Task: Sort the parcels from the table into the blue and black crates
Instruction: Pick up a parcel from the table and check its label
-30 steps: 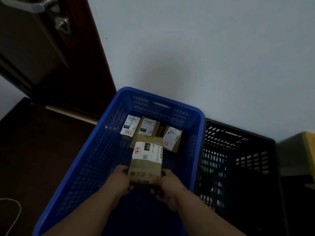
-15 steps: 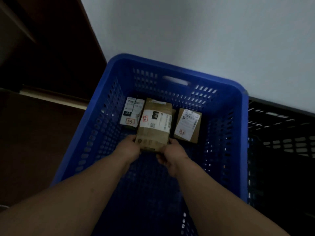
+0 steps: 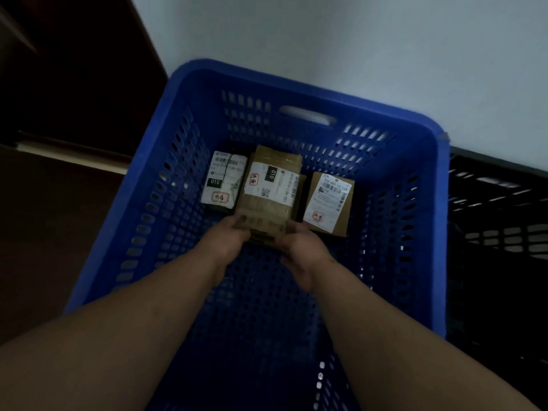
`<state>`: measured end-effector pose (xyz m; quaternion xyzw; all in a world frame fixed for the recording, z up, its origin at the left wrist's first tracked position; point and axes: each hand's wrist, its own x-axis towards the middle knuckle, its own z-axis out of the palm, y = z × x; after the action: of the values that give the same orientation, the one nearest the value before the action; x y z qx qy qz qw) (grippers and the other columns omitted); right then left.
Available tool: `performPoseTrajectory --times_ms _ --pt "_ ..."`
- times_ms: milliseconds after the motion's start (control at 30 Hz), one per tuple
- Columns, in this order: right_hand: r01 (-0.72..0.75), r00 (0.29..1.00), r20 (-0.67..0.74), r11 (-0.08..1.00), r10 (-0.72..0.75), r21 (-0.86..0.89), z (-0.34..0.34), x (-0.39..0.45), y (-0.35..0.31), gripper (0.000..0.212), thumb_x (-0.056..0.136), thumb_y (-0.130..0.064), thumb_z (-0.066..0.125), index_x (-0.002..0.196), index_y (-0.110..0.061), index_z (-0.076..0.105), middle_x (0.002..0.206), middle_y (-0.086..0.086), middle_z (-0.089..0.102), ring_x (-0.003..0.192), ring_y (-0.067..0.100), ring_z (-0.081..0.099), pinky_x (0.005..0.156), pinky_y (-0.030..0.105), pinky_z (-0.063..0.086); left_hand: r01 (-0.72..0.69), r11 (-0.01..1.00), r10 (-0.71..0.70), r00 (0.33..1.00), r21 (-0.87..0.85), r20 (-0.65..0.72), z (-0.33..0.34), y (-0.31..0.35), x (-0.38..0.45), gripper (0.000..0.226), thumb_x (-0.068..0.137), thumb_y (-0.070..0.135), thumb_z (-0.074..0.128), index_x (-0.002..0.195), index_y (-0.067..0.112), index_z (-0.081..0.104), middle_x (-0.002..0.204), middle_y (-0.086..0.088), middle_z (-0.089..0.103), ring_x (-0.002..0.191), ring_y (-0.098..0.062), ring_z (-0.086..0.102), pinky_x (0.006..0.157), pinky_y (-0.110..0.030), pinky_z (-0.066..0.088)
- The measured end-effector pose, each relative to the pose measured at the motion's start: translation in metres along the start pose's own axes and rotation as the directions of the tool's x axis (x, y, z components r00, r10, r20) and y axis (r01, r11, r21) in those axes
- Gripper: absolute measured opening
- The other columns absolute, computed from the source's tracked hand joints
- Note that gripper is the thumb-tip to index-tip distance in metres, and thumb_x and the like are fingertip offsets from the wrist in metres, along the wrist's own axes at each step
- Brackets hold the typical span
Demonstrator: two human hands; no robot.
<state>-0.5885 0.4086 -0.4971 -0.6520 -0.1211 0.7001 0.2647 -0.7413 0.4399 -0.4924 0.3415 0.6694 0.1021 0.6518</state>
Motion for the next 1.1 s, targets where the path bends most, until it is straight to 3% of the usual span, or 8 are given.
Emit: performPoseTrajectory --times_ms 67,133,233,400,567,633,933,1100 --pt "-0.03 0.999 -0.018 0.996 0.029 -0.084 -0.009 -0.015 -0.005 0.052 0.096 -0.008 0.056 0.145 -0.018 0.041 0.121 0.0 0.06 0.099 0.011 0.058 0.067 0.021 0.045 -0.001 0.994 0.002 1.0 0.11 -0.017 0.002 0.002 -0.018 0.051 0.1 0.014 0.049 0.149 0.022 0.035 0.125 0.0 0.055 0.102 -0.012 0.055 0.088 -0.024 0.048" --pt "-0.045 0.998 -0.044 0.984 0.038 -0.172 -0.019 -0.033 -0.012 0.051 0.096 -0.014 0.06 0.144 -0.016 0.042 0.122 0.0 0.057 0.097 0.011 0.056 0.069 0.023 0.048 -0.012 0.975 0.023 0.999 0.223 -0.043 0.008 0.007 -0.04 0.051 0.102 0.017 0.048 0.15 0.022 0.033 0.133 -0.003 0.052 0.091 -0.006 0.051 0.07 -0.017 0.043" --pt "0.005 0.997 -0.066 0.935 -0.03 -0.356 -0.035 -0.064 -0.025 0.055 0.095 -0.023 0.062 0.146 -0.015 0.043 0.137 0.004 0.051 0.116 0.018 0.052 0.097 0.03 0.048 -0.048 0.922 0.072 0.996 0.383 -0.049 0.02 0.021 -0.074 0.053 0.102 0.022 0.048 0.151 0.019 0.031 0.15 -0.006 0.04 0.115 -0.014 0.05 0.084 -0.017 0.036" --pt "0.215 0.962 0.018 0.719 -0.272 -0.66 -0.063 -0.136 -0.054 0.047 0.096 -0.026 0.058 0.14 -0.013 0.048 0.139 0.007 0.05 0.115 0.019 0.052 0.084 0.024 0.044 -0.129 0.815 0.182 0.983 0.565 -0.039 0.046 0.05 -0.139 0.049 0.099 0.032 0.051 0.146 0.02 0.042 0.147 -0.007 0.043 0.123 -0.02 0.048 0.097 -0.023 0.04" --pt "0.322 0.889 0.087 0.48 -0.449 -0.816 -0.104 -0.212 -0.071 0.042 0.095 -0.031 0.057 0.134 -0.014 0.055 0.14 0.004 0.05 0.121 0.021 0.053 0.098 0.029 0.047 -0.155 0.738 0.256 0.965 0.656 -0.061 0.078 0.075 -0.206 0.053 0.099 0.038 0.05 0.146 0.017 0.04 0.148 -0.007 0.039 0.129 -0.023 0.045 0.102 -0.027 0.039" --pt "0.324 0.862 0.071 0.438 -0.501 -0.838 -0.125 -0.244 -0.073 0.037 0.096 -0.029 0.056 0.129 -0.014 0.06 0.131 0.003 0.054 0.114 0.019 0.056 0.09 0.022 0.045 -0.178 0.719 0.279 0.959 0.672 -0.045 0.093 0.083 -0.233 0.054 0.099 0.038 0.05 0.148 0.016 0.038 0.15 -0.007 0.037 0.131 -0.022 0.044 0.102 -0.026 0.038" --pt "0.106 0.79 -0.226 0.49 -0.57 -0.865 -0.219 -0.377 -0.001 0.02 0.091 -0.032 0.059 0.105 -0.018 0.066 0.107 0.002 0.062 0.096 0.019 0.06 0.076 0.025 0.045 -0.382 0.595 0.423 0.897 0.708 0.128 0.145 0.075 -0.331 0.053 0.1 0.035 0.051 0.147 0.014 0.039 0.149 -0.01 0.042 0.132 -0.025 0.044 0.107 -0.033 0.039" --pt "0.007 0.797 -0.317 0.533 -0.514 -0.846 -0.258 -0.436 0.058 0.037 0.095 -0.036 0.054 0.129 -0.021 0.058 0.13 0.002 0.055 0.111 0.022 0.057 0.09 0.03 0.05 -0.407 0.501 0.402 0.891 0.764 0.211 0.185 0.052 -0.377 0.054 0.101 0.036 0.048 0.148 0.012 0.038 0.152 -0.011 0.038 0.135 -0.026 0.041 0.108 -0.034 0.037"
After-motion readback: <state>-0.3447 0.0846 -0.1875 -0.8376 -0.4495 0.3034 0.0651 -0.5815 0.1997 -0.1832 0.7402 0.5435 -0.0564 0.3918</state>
